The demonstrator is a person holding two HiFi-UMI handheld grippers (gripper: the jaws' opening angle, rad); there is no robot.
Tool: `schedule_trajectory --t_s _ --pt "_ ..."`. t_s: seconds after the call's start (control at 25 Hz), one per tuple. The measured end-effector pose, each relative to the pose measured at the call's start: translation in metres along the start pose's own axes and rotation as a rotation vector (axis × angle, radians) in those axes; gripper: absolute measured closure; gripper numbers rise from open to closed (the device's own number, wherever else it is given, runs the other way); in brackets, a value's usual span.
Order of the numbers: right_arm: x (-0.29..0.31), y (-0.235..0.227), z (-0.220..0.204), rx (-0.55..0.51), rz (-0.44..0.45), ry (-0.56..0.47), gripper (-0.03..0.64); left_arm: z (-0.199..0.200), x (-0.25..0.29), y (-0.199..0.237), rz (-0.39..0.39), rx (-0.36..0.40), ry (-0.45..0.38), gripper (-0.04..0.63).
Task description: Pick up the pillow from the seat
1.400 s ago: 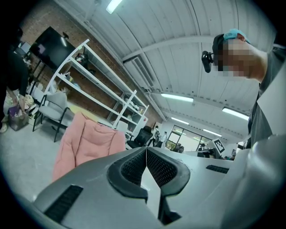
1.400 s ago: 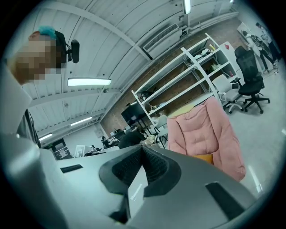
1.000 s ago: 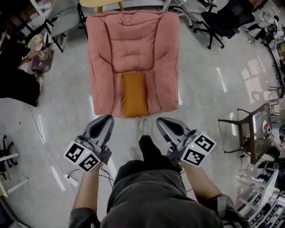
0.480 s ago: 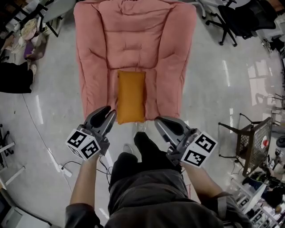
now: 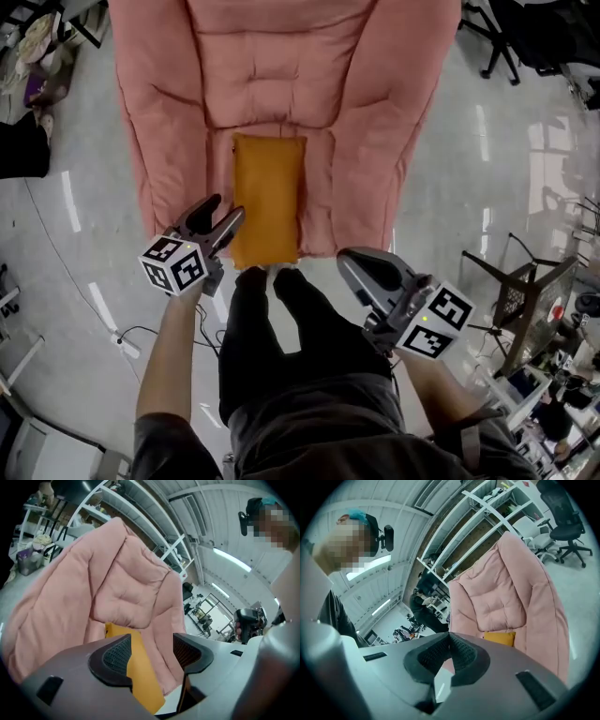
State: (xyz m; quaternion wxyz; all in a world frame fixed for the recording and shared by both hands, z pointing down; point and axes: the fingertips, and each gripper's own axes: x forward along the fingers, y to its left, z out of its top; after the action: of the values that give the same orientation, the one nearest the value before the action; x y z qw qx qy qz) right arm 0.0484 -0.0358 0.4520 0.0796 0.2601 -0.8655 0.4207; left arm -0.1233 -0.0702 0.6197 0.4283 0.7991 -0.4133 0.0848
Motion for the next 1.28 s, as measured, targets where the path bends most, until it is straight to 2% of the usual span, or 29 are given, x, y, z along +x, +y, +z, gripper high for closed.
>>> schedule_trajectory --t_s 0.16,0.32,0.52,0.68,0.96,1.08,1.16,1.28 --pt "0.010 -0.031 -0.021 0.046 -0.021 0.040 0.604 -0.049 0.046 0.051 0.036 -0.083 0.087 0.294" --pt "0.027 -0.060 -0.043 0.086 -0.039 0.069 0.604 -0.074 0.086 0.094 0.065 -0.129 0.115 0.256" --pt "0.042 -0.080 -0.058 0.133 -0.036 0.079 0.604 -0.086 0.115 0.120 0.039 -0.180 0.131 0.214" --pt "0.052 -0.098 -0.061 0.160 -0.044 0.080 0.604 -0.097 0.130 0.126 -0.028 -0.256 0.147 0.159" --pt "0.066 -0.112 -0.062 0.205 -0.055 0.090 0.604 -0.107 0.154 0.103 -0.225 -0.361 0.218 0.160" --pt "0.070 -0.111 -0.060 0.219 -0.061 0.090 0.604 -0.107 0.159 0.100 -0.236 -0.368 0.227 0.165" --pt "0.070 -0.112 -0.057 0.231 -0.063 0.082 0.604 -0.108 0.157 0.099 -0.237 -0.367 0.235 0.217" --pt "0.068 -0.111 -0.050 0.239 -0.070 0.067 0.604 -0.106 0.152 0.097 -0.239 -0.362 0.254 0.261"
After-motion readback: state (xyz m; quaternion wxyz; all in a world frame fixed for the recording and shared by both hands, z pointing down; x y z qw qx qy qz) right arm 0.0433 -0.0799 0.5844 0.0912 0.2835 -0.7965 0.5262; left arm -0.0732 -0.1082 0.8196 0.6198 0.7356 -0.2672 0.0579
